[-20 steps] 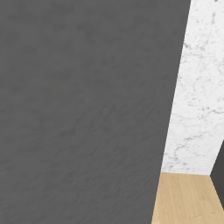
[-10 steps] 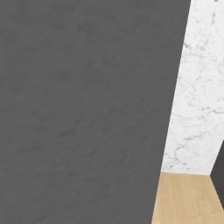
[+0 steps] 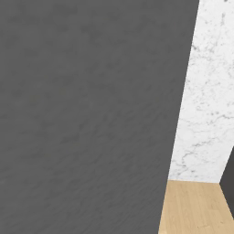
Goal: Place one carrot and one chicken drumstick in each tupperware on the nearby counter, to pack two identical lunches.
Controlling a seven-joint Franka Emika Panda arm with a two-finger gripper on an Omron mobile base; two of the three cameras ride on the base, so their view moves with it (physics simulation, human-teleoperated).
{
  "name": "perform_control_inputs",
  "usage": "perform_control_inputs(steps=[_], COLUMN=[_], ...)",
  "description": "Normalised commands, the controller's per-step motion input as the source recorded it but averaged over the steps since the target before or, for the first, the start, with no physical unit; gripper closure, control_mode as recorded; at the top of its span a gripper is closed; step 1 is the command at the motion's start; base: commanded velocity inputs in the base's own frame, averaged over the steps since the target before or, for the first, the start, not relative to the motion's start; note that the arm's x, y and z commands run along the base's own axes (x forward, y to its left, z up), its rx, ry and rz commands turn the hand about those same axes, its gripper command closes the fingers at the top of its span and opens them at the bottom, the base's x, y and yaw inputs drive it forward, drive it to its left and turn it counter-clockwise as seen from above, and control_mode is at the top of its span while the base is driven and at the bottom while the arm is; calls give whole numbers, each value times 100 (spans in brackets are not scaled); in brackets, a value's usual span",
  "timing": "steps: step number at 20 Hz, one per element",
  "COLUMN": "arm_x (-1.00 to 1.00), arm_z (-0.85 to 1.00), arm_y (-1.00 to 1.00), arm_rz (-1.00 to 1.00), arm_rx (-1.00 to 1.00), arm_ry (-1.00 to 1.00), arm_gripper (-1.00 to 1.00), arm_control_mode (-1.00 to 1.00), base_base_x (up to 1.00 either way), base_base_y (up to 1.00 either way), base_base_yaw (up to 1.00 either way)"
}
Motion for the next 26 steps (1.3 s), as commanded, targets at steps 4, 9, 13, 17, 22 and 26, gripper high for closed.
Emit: perform_control_inputs(steps=[4, 9, 13, 17, 22, 26], arm_x=[-100, -100, -100, -100, -100, -100], arm_z=[52, 29, -13, -80, -100, -100], arm_y=[19, 10, 1, -9, -20, -11], arm_rz=[0, 0, 0, 0, 0, 0], arm_rx=[0, 1, 1, 2, -1, 1], arm_ry=[-49, -30, -1, 11, 54, 66], arm_gripper=[100, 100, 100, 100, 100, 100], arm_control_mode=[-100, -100, -100, -100, -100, -100], base_base_x=[0, 0, 0, 0, 0, 0], base_base_y=[0, 0, 0, 0, 0, 0], base_base_yaw=[0, 0, 0, 0, 0, 0])
